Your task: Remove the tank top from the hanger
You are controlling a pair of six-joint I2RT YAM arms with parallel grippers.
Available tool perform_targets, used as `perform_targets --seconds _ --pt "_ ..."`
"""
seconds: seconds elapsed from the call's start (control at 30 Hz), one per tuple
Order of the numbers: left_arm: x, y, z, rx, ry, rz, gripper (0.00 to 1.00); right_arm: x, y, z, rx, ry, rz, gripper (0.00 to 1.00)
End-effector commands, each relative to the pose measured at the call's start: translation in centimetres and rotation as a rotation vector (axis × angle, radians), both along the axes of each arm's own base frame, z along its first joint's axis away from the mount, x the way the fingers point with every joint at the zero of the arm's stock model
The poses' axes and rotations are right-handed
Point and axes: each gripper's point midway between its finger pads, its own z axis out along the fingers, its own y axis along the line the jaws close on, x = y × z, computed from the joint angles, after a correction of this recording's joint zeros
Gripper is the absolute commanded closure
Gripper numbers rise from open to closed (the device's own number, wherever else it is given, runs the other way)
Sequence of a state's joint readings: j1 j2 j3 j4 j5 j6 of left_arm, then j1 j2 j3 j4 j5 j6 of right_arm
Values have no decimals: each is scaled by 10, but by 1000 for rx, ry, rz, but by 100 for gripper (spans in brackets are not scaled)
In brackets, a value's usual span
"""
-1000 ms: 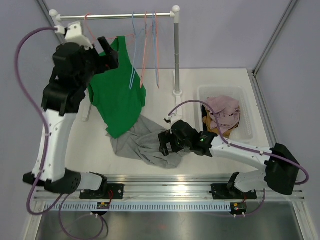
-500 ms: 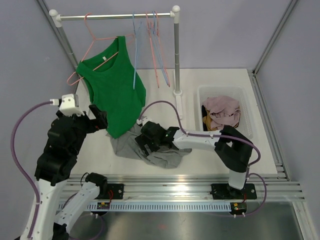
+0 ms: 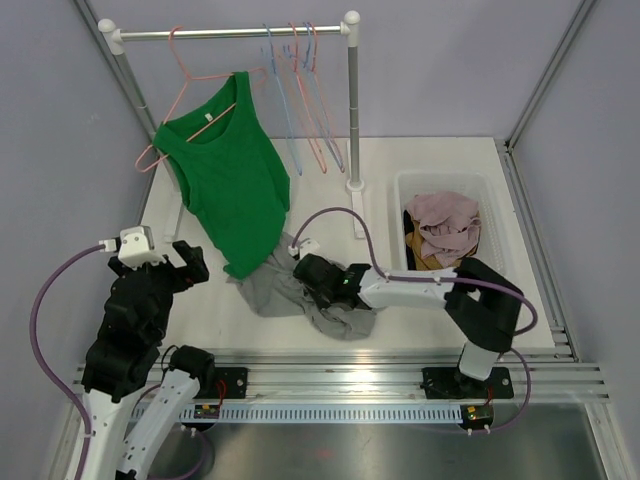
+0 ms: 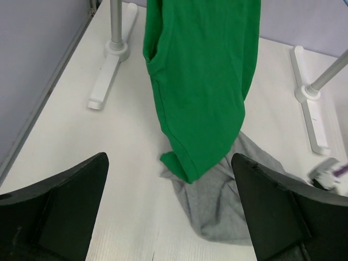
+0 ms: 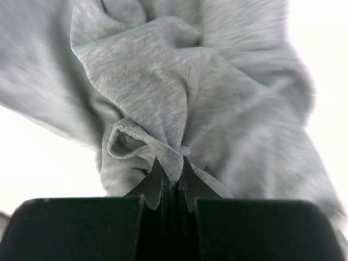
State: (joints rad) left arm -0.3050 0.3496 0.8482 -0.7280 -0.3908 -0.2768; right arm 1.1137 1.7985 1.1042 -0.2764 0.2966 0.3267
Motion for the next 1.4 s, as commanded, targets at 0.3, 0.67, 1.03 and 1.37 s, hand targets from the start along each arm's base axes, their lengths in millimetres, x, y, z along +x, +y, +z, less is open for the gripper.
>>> perform_targets --seconds 0.3,0.67,1.03,1.37 --pt "-2 20 14 -9 -80 109 1 25 -104 261 219 -440 -335 100" --pt "-4 26 15 -15 -93 145 1 29 -209 394 181 -702 -589 100" --pt "-3 25 16 -18 -96 138 1 72 -281 439 145 -753 -768 100" --pt "-4 26 16 -20 -100 141 1 159 -325 288 133 -358 -885 100"
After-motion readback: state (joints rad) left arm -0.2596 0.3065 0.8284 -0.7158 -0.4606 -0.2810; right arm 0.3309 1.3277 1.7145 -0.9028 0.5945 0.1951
